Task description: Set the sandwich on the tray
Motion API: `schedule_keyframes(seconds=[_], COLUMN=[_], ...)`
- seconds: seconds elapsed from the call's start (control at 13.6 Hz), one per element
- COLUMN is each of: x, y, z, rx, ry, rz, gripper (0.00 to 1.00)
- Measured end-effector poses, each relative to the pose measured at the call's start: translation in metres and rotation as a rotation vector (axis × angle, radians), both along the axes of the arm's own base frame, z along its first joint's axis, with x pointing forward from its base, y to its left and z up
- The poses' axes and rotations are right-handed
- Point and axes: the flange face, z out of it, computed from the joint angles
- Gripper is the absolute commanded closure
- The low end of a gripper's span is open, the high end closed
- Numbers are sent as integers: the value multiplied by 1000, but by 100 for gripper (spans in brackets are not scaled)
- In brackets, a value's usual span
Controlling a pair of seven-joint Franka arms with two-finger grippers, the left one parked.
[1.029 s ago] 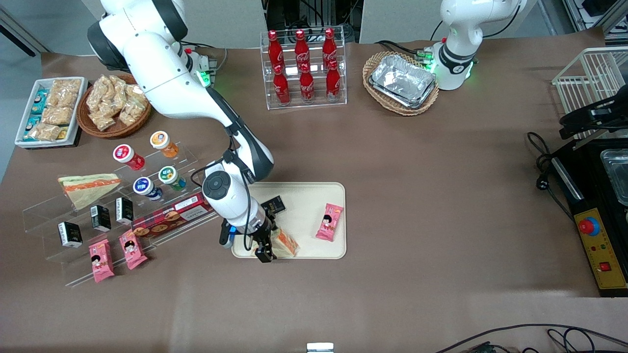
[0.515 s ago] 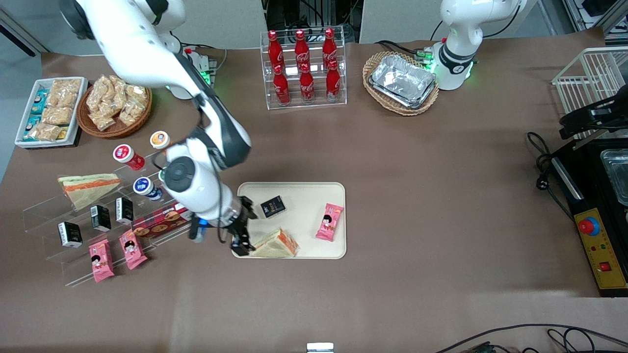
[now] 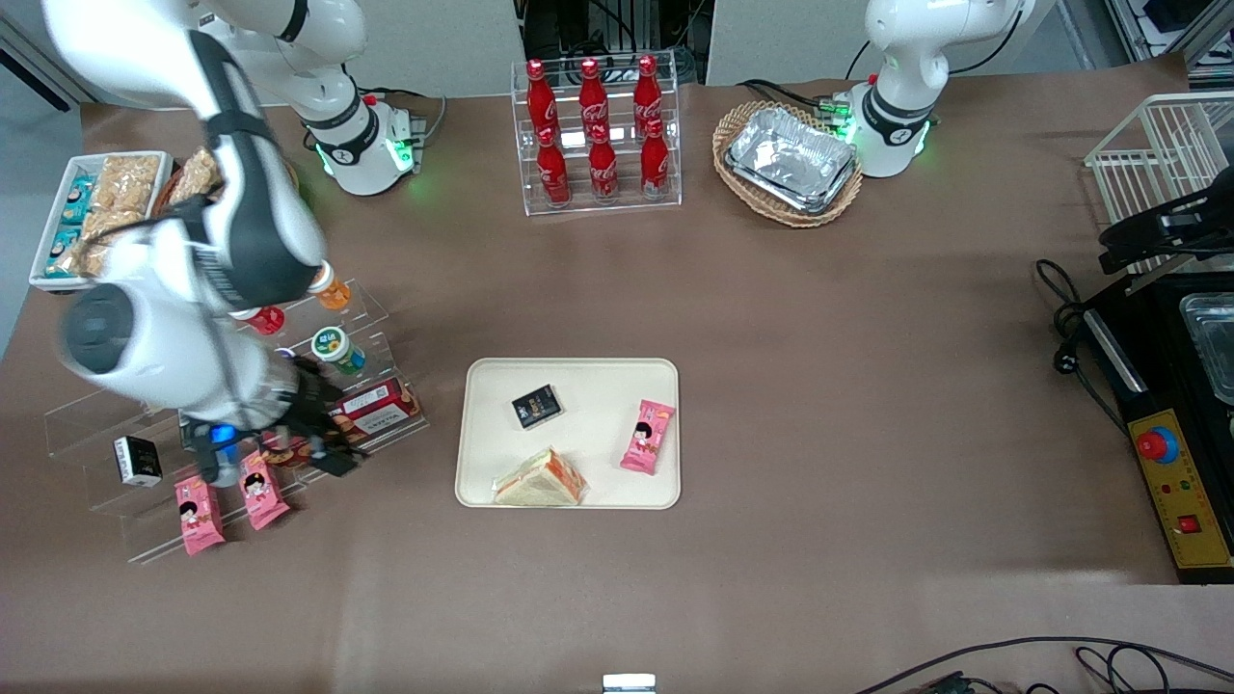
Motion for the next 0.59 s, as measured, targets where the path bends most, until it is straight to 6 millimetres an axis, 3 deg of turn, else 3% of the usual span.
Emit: schedule_keyframes(seconds=[0.37,0.59], x=[-6,-25], y=[-118,-162], z=[30,61], rx=[4,13], ry=[-35,-40], rz=[405,558], gripper=[0,0])
